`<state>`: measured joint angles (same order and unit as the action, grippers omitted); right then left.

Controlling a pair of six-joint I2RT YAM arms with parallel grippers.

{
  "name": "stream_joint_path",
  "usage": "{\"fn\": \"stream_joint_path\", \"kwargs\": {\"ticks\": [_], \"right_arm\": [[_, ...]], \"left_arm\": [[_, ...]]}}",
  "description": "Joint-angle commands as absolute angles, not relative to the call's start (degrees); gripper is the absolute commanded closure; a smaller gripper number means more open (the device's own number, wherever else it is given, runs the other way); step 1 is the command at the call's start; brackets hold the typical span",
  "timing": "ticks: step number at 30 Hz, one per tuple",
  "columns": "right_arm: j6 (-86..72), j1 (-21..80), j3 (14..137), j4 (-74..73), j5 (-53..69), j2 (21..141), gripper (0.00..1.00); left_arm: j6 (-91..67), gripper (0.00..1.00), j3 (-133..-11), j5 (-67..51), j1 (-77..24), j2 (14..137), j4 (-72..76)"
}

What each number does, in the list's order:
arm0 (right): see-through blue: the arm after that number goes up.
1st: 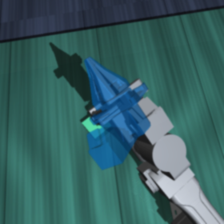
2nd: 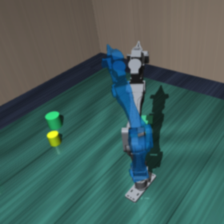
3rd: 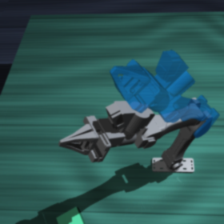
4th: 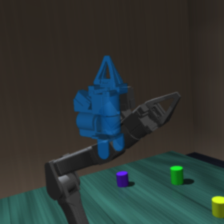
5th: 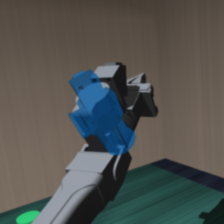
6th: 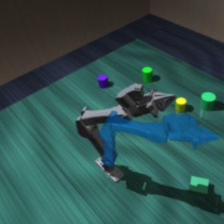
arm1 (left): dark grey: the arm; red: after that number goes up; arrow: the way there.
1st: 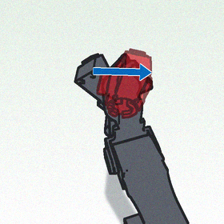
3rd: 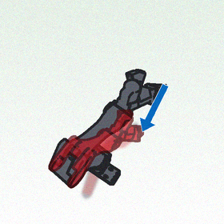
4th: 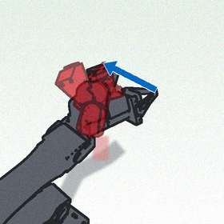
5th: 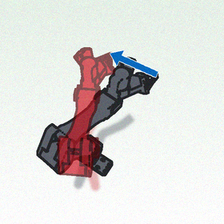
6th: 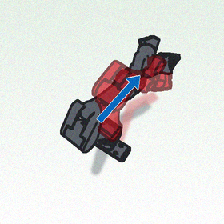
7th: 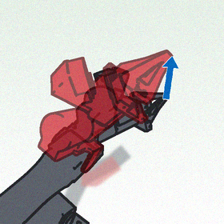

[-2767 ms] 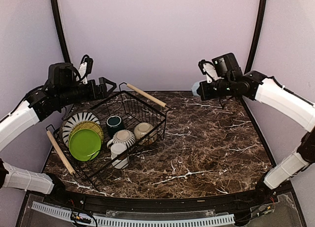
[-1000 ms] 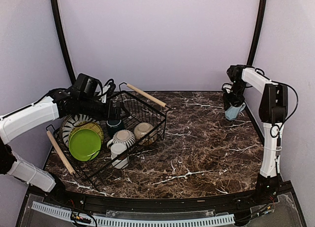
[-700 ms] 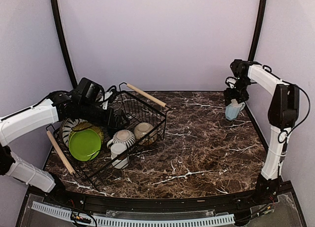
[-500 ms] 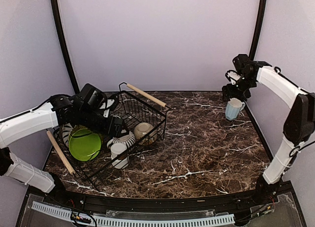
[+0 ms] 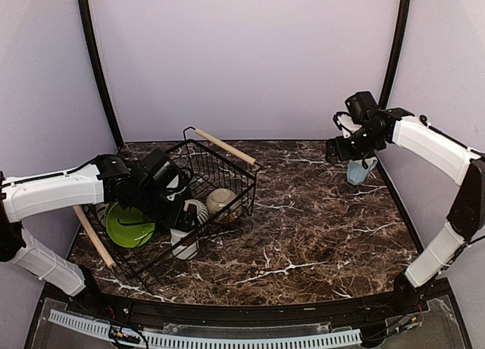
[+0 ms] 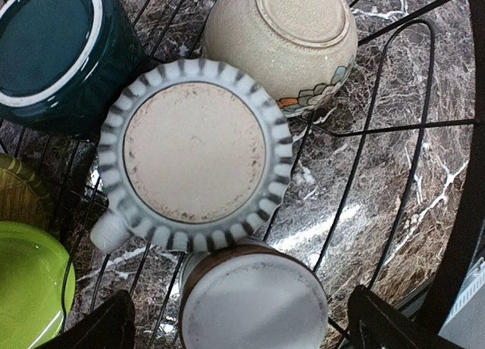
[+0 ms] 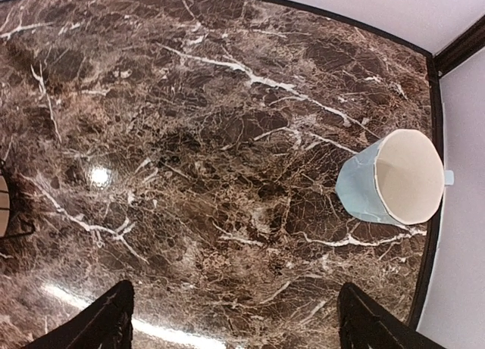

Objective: Unload the mixed dishes from the dish rack
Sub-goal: Grab the bowl from the dish rack.

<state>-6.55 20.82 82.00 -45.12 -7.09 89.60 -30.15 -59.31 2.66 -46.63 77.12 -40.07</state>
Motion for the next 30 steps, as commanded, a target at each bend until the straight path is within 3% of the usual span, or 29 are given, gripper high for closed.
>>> {"fn": "stream_joint_path", "kwargs": {"ticks": [1,6,16,30], "right_arm": [[-8.4,21.48,79.64,-41.56,-7.63,86.32,0.06],[-9.67,21.61,74.32,-35.9,-5.84,82.01,0.01],[-13.88,21.61,68.82,-29.83,-9.59,74.92,0.01],[-12.38,21.62,66.29,-28.21,-4.23,71.95,0.01]], "left_arm": [[-32.04,0.04,-57.66,4.82,-47.43,78.27,-42.57],[-32.14,0.09,-57.58,4.15,-47.99,80.12,-41.56],[-32.48,0.2,-56.61,3.68,-48.81,82.4,-41.34],[-31.17,0.56,-59.95,10.0,-48.83,78.8,-46.02]]}}
